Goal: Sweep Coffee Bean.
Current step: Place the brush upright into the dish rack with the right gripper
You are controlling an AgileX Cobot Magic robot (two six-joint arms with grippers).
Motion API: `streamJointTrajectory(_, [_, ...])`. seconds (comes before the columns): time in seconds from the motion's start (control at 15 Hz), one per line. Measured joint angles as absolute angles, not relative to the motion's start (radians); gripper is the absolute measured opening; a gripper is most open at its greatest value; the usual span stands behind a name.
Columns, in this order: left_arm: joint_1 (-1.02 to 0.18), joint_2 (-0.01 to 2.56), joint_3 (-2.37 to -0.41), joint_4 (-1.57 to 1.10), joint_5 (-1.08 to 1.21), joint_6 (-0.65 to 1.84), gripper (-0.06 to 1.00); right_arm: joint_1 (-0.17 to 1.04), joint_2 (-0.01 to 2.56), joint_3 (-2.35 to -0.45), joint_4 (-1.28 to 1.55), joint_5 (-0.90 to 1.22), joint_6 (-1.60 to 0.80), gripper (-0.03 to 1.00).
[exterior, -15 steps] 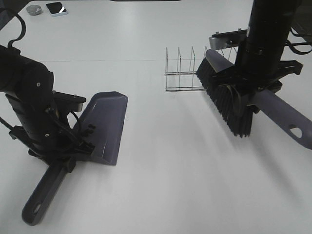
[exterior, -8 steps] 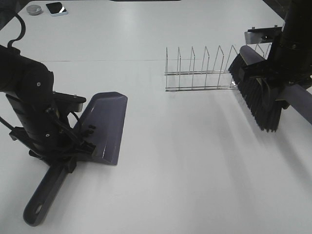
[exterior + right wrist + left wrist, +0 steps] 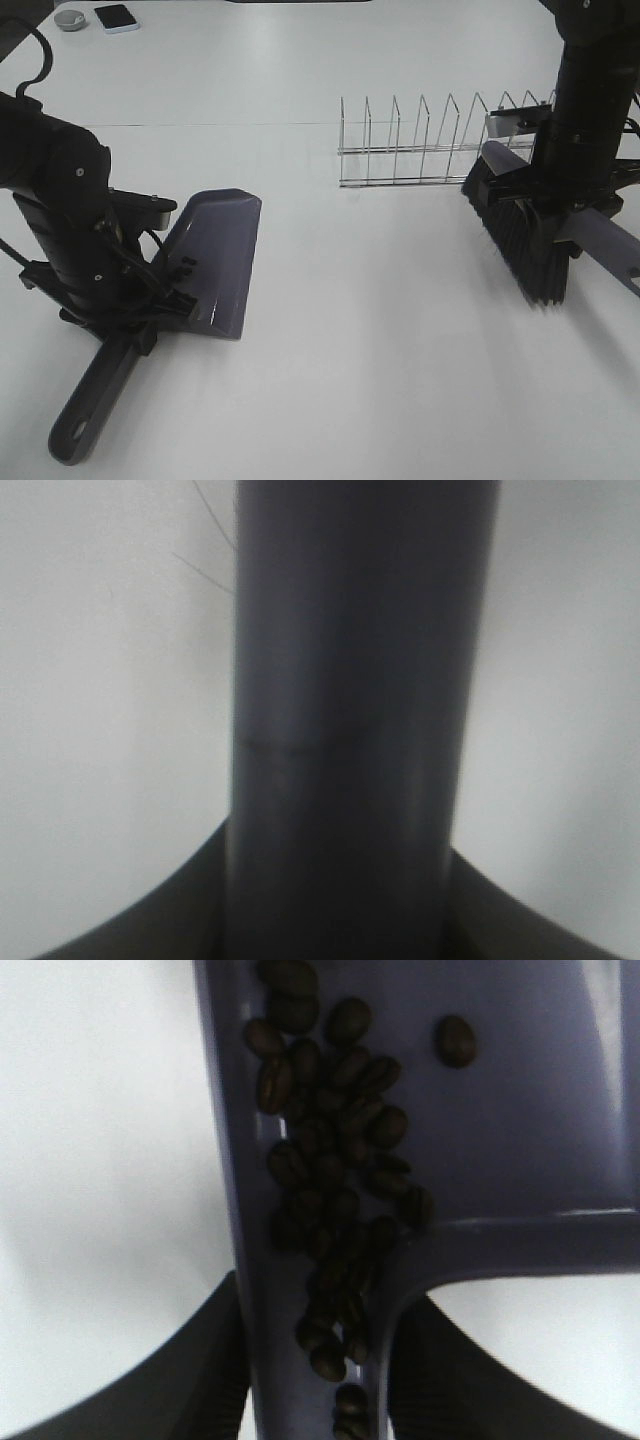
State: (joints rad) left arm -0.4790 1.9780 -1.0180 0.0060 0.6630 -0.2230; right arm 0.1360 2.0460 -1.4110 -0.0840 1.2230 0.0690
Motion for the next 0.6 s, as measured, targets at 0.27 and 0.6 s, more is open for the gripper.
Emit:
streamJointTrajectory(0.27, [-0.479,1.978,-1.018,0.000,0.666,-0.223,0.34,0.136,2.088,-1.482,-0.084,1.220,0.069,0.32])
streamJointTrajectory(0.6, [-0.479,1.978,-1.018,0.000,0.666,-0.223,0.34,0.136,2.159,-1.626,-0.078,1.228,0.048,0.32])
